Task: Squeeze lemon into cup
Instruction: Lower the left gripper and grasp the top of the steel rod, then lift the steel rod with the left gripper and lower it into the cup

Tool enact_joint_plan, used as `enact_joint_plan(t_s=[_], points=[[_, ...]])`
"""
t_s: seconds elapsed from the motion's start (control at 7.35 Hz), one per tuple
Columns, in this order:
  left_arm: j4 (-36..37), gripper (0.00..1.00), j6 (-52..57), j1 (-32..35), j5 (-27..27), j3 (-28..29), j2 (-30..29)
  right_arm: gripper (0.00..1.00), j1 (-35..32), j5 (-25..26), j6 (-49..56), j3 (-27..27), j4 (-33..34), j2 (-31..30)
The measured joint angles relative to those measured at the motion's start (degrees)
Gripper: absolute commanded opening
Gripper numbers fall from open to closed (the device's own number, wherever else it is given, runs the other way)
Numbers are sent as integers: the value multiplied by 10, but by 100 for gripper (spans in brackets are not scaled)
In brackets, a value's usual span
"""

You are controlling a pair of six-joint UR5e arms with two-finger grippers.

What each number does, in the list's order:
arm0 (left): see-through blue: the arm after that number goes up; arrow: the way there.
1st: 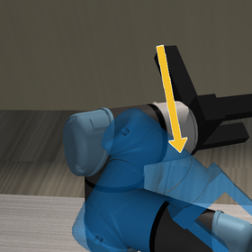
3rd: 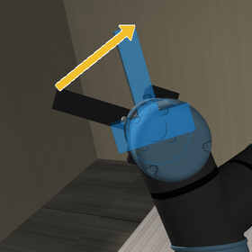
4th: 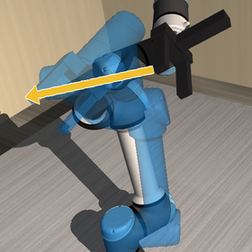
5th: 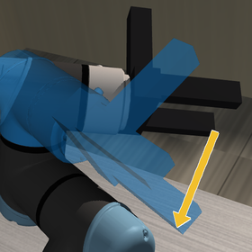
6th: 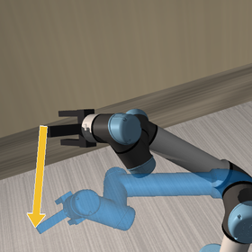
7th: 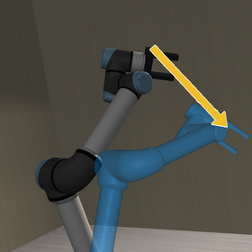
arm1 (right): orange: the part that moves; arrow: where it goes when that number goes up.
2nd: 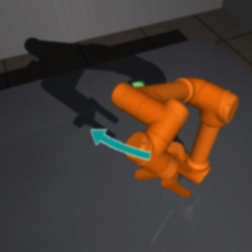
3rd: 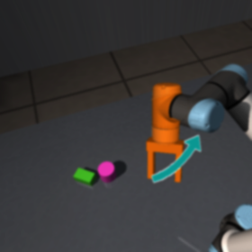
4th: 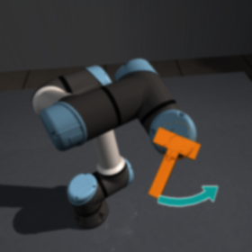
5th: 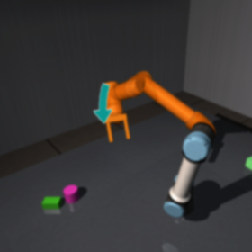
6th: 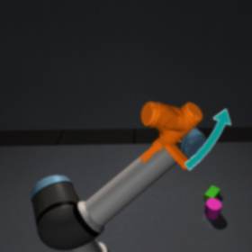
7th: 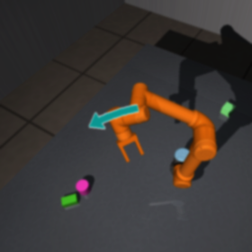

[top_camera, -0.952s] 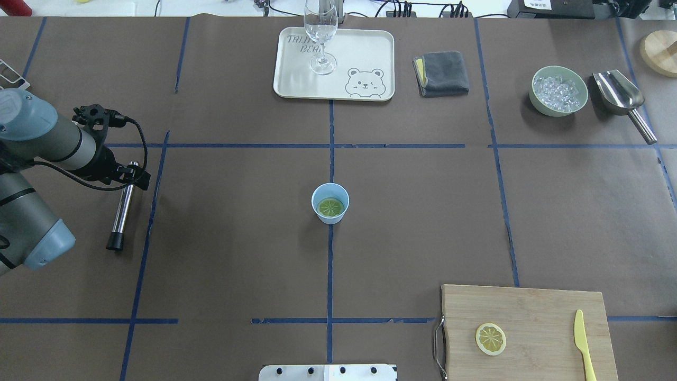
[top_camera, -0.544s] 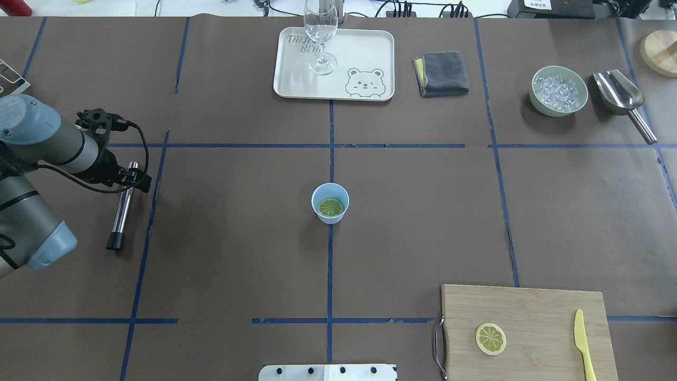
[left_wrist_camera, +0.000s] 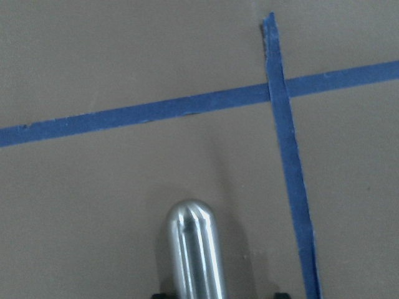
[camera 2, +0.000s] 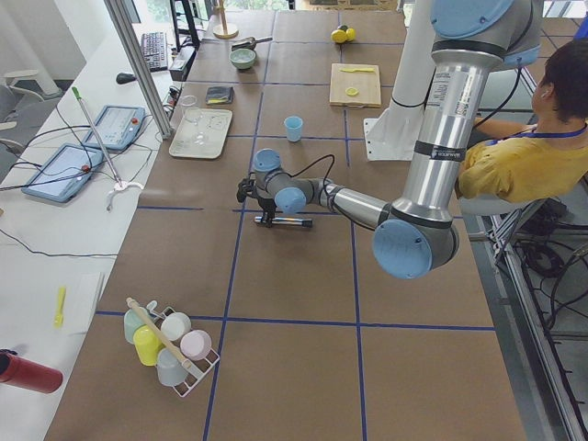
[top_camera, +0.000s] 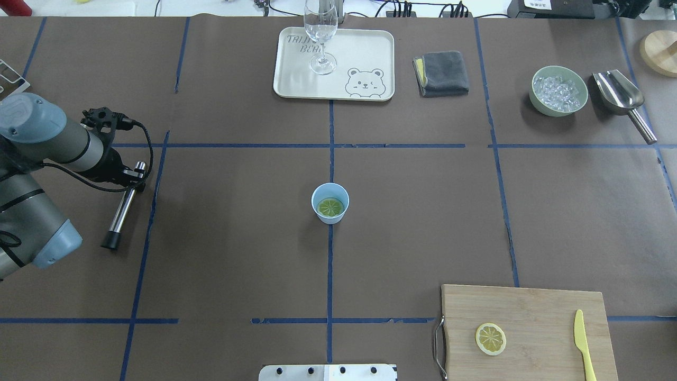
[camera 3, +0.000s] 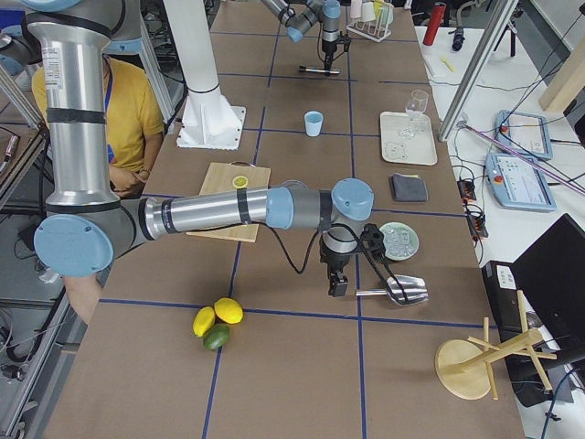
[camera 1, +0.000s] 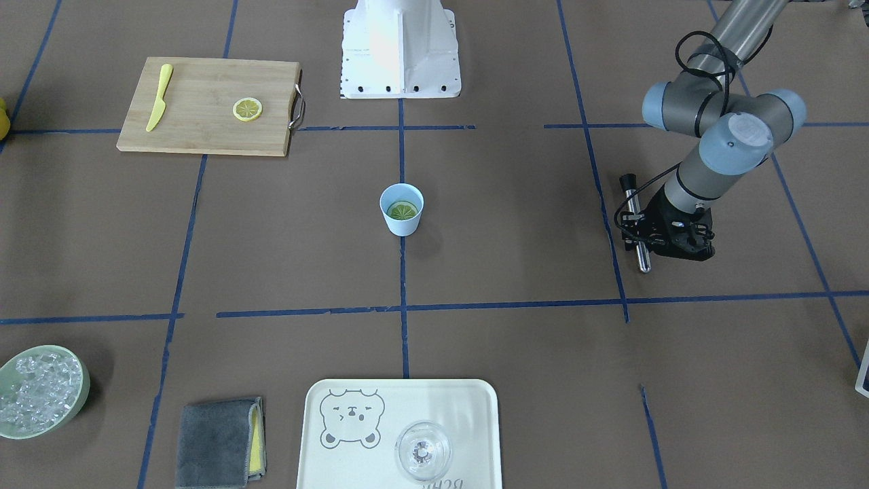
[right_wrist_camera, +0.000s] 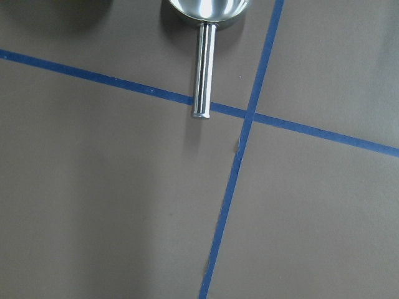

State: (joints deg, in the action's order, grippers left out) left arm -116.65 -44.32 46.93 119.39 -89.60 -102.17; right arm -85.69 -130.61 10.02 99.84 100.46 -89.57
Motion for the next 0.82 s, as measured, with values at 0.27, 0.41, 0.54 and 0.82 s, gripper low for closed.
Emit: enact_joint_plan(t_s=[0.27, 0.41, 0.54, 0.82], points=[[0, 0, 9, 1, 0, -7, 0, 100, 0, 0, 0, 0, 0, 0], [0, 0, 18, 1, -1, -17, 0, 100, 0, 0, 0, -1, 0, 1], [-2, 0, 27, 2, -11, -33, -1, 100, 0, 0, 0, -1, 0, 1], [-20, 0, 36, 3, -96, -56, -36, 100, 0, 0, 0, -1, 0, 2]])
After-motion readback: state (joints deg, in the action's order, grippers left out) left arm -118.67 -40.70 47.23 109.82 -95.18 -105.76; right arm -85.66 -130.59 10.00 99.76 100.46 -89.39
